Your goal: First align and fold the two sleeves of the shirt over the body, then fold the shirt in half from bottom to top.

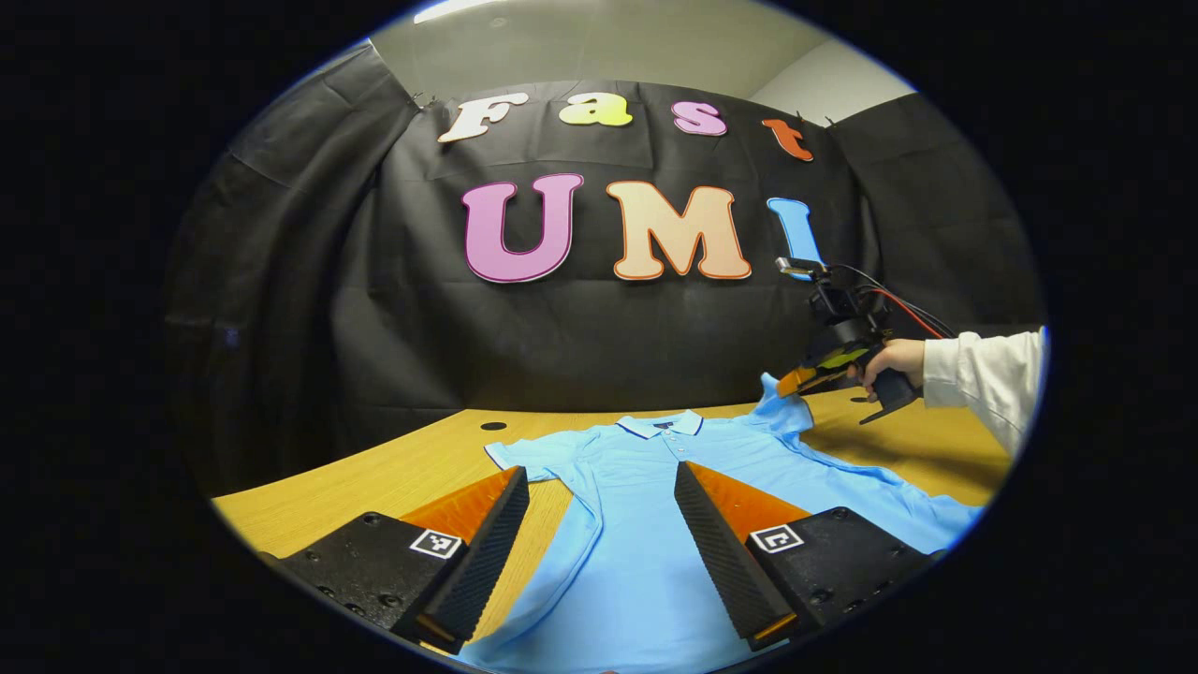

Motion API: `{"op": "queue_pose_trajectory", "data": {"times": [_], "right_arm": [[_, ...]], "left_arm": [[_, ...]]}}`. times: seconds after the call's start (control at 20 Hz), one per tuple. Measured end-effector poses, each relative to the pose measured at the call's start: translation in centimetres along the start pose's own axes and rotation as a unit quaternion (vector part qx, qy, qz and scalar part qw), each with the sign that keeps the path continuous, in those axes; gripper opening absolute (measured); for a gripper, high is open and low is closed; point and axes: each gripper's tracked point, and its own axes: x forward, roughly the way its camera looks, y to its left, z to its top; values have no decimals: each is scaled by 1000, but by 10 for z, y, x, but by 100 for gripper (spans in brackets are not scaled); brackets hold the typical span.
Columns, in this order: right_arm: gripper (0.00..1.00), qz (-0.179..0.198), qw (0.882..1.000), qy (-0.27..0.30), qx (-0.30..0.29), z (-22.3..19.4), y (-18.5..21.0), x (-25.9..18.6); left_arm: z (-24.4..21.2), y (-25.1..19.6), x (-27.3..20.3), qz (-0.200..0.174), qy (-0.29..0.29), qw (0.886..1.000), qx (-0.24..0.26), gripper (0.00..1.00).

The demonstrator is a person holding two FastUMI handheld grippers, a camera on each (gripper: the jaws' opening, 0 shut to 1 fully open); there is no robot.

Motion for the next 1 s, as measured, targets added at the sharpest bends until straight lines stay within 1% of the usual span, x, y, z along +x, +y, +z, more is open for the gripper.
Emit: {"op": "queue_pose_trajectory", "data": {"times": [0.15, 0.3, 0.35, 0.4, 0.45, 0.6, 0.7, 0.75, 0.8, 0.85, 0.9, 0.95, 1.0], "right_arm": [[4, 42, 999, 1, 5, -8, 45, 10], [5, 61, 998, 14, -7, -20, 71, 18], [8, 67, 998, 15, -6, -24, 79, 22], [9, 76, 997, 17, -2, -28, 87, 26], [14, 81, 997, 21, 2, -33, 93, 28], [25, 85, 996, 30, 6, -41, 99, 30], [39, 89, 996, 30, 5, -42, 103, 31], [56, 91, 995, 30, 6, -43, 105, 30], [69, 97, 995, 26, 6, -41, 108, 28], [87, 97, 995, 21, 4, -39, 109, 29], [88, 97, 995, 17, 0, -35, 109, 24], [98, 98, 995, 8, 0, -31, 111, 19], [98, 100, 995, 0, -2, -26, 111, 12]], "left_arm": [[0, 0, 0, 0, 0, 1000, -1, 95], [-1, 0, 0, 0, 0, 1000, -1, 95], [-1, 0, 0, 0, 0, 1000, -1, 95], [-1, 0, 0, 0, 0, 1000, -2, 95], [0, 0, 0, 0, 0, 1000, -2, 95], [0, 0, 0, 0, 0, 1000, -3, 95], [-1, 0, -1, 0, 0, 1000, -2, 96], [0, 0, -1, 0, 0, 1000, -2, 95], [-1, -1, 0, 0, 0, 1000, -2, 95], [0, -1, 0, 0, 0, 1000, -2, 95], [0, 0, 0, -1, 0, 1000, -3, 95], [0, 0, -1, -1, -1, 1000, -3, 95], [0, 2, 0, 2, -2, 1000, -5, 95]]}}
